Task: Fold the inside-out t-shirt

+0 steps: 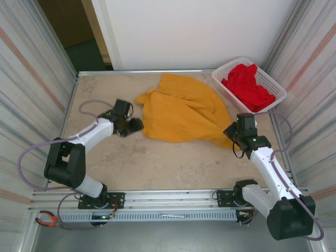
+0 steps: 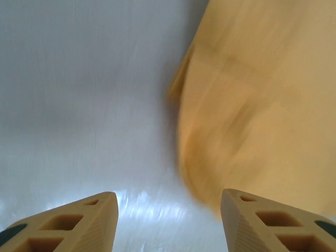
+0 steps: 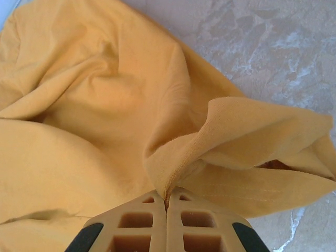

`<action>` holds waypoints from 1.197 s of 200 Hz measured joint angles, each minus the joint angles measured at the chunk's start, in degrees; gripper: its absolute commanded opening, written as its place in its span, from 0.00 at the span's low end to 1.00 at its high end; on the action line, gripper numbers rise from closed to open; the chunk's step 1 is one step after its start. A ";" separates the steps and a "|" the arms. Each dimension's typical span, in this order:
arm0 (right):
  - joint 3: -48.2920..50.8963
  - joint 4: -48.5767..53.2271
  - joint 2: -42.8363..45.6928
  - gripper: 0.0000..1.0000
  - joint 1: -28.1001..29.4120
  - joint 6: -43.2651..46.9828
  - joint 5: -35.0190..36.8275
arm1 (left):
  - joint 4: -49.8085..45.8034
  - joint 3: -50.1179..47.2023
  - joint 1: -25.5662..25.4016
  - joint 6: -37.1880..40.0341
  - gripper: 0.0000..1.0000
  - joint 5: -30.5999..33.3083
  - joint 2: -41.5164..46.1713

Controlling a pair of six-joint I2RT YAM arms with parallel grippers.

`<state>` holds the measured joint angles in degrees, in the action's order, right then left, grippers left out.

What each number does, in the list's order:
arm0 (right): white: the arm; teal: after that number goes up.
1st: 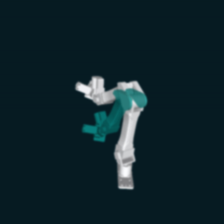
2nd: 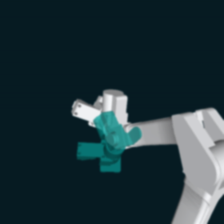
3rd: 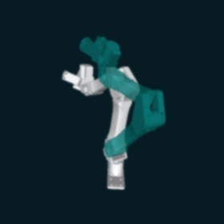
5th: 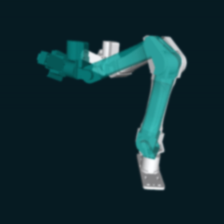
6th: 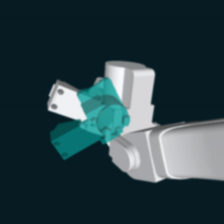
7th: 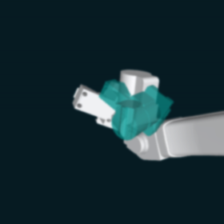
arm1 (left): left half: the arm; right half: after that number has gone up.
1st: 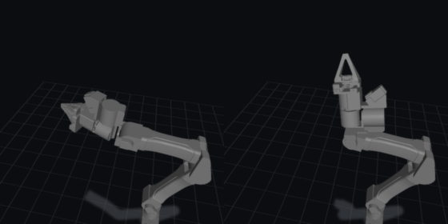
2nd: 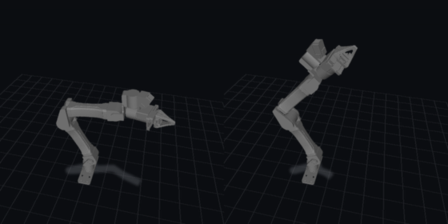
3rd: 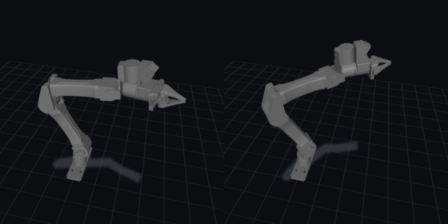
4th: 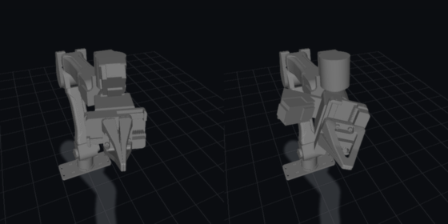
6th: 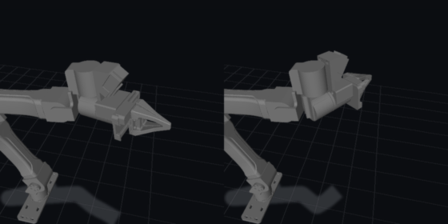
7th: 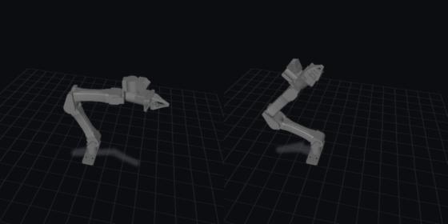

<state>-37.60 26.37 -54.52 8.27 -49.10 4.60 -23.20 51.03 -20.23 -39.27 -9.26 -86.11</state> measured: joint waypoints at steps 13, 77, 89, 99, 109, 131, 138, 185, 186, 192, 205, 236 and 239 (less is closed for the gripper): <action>-0.07 -0.31 -0.66 0.00 0.00 0.02 -0.15 | 1.40 -4.37 -2.23 -3.96 0.54 -0.87 0.28; -1.09 -0.87 -1.49 0.00 0.11 0.04 -0.35 | 7.23 -3.17 -4.66 -14.16 0.54 0.26 -1.99; -1.09 -0.85 -1.46 0.00 0.11 0.04 -0.35 | 7.28 -2.25 -4.66 -15.08 0.53 0.50 -3.04; -1.09 -0.85 -1.42 0.00 0.11 0.04 -0.35 | 7.23 -1.25 -4.66 -15.63 0.52 0.74 -4.28; -1.09 -0.87 -1.38 0.00 0.11 0.04 -0.35 | 7.28 -0.39 -4.66 -16.31 0.51 0.96 -5.57; -1.25 -0.87 -1.38 0.00 0.11 0.04 -0.35 | 7.13 -0.02 -4.90 -17.90 0.45 1.81 -7.17; -1.29 -0.85 -1.38 0.00 0.11 0.04 -0.35 | 6.99 -0.02 -4.98 -18.49 0.39 2.01 -7.50; -4.42 -0.57 -1.46 0.00 -0.15 0.22 -0.39 | 5.38 0.85 -5.16 -19.06 0.00 4.66 -8.50; -4.61 -0.55 -1.49 0.00 -0.20 0.22 -0.44 | 5.27 0.94 -5.14 -19.06 0.00 4.66 -8.50; -5.42 -0.52 -1.73 0.00 -0.50 0.28 -0.57 | 4.33 1.70 -4.87 -18.38 0.00 4.92 -8.46; -7.98 -0.52 -2.89 0.00 -1.92 0.72 -1.36 | 2.36 3.87 -3.69 -16.15 0.00 5.49 -7.76; -16.46 -0.11 -6.38 0.00 -8.92 2.21 -4.70 | -1.46 12.17 3.96 -7.74 0.00 3.34 -0.55; -17.38 -0.02 -6.67 0.00 -9.66 2.27 -5.14 | -1.73 13.25 4.96 -6.88 0.00 2.62 0.24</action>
<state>-54.98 26.35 -61.19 -1.39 -46.83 -0.54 -24.93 64.27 -15.27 -46.15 -6.63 -85.86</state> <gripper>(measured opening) 0.050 0.059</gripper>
